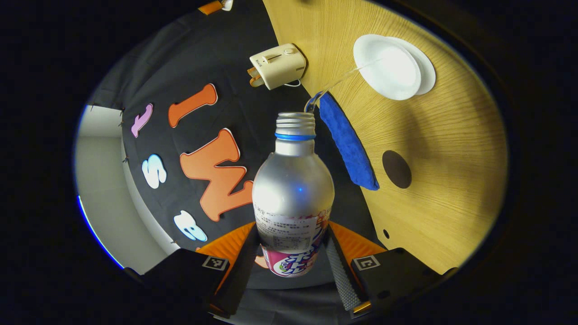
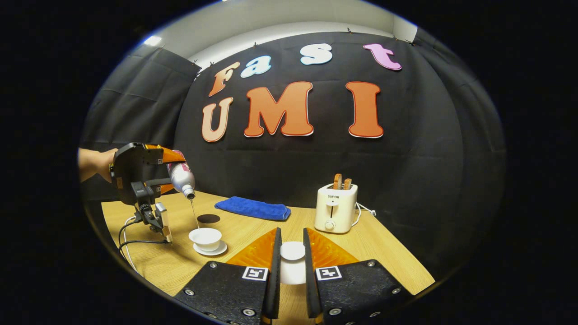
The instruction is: Open the teacup lid with one hand, grasp the water bottle and pour water into the teacup with the other hand; after pouring, place the water bottle on the coaster and then close the teacup lid.
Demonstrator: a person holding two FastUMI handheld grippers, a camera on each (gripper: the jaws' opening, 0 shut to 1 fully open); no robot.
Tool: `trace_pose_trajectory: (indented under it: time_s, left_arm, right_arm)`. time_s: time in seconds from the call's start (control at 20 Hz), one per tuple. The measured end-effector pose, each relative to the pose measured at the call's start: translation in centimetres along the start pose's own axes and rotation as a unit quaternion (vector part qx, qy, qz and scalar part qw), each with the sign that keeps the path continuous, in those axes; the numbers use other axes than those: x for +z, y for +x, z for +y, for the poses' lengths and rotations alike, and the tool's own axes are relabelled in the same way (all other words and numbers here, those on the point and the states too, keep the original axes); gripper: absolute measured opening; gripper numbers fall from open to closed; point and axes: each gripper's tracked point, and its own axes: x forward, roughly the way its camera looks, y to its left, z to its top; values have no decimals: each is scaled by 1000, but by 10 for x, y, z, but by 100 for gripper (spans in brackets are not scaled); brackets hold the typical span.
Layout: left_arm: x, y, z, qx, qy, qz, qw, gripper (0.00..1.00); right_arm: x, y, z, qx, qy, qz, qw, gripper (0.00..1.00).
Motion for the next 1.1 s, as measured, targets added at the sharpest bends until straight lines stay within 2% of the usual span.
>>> trace_pose_trajectory:
  time_s: [0.15, 0.25, 0.3, 0.45, 0.55, 0.6, 0.7, 0.85, 0.9, 1.05, 1.1]
  left_arm:
    - [-2, -1, 9, 10, 18, 0, 1000, 82]
    - [-5, -2, 16, 18, 25, 1, 1000, 87]
    - [-11, -2, 29, 23, 29, 1, 999, 82]
    - [-11, 2, 40, 34, 36, 0, 999, 85]
    - [-7, 3, 43, 41, 43, -2, 998, 82]
    - [-5, 2, 43, 44, 50, -4, 998, 85]
    - [-2, 4, 39, 45, 56, -7, 997, 87]
    - [3, 5, 30, 41, 62, -11, 997, 85]
    - [6, 6, 25, 37, 61, -18, 997, 88]
    - [14, 6, 15, 33, 71, -25, 997, 82]
    - [15, 5, 11, 31, 72, -28, 997, 85]
  right_arm:
    - [-1, 1, 0, 2, 1, 0, 1000, 24]
    - [-1, 0, 1, 3, 0, 1, 1000, 24]
    - [-1, 1, 0, 3, 0, 1, 1000, 24]
    - [-1, 0, 1, 3, 1, 2, 1000, 24]
    - [-2, 1, 1, 2, 7, 6, 1000, 24]
    - [-2, 1, 1, 1, 7, 6, 1000, 24]
    - [-2, 1, 1, 1, 1, 6, 1000, 24]
    - [-1, 1, 2, 8, 0, 6, 1000, 24]
    - [-2, 2, 3, 11, 0, 6, 1000, 24]
    - [-6, 2, 4, 12, 0, 18, 1000, 24]
    - [-5, 3, 5, 13, 0, 18, 1000, 24]
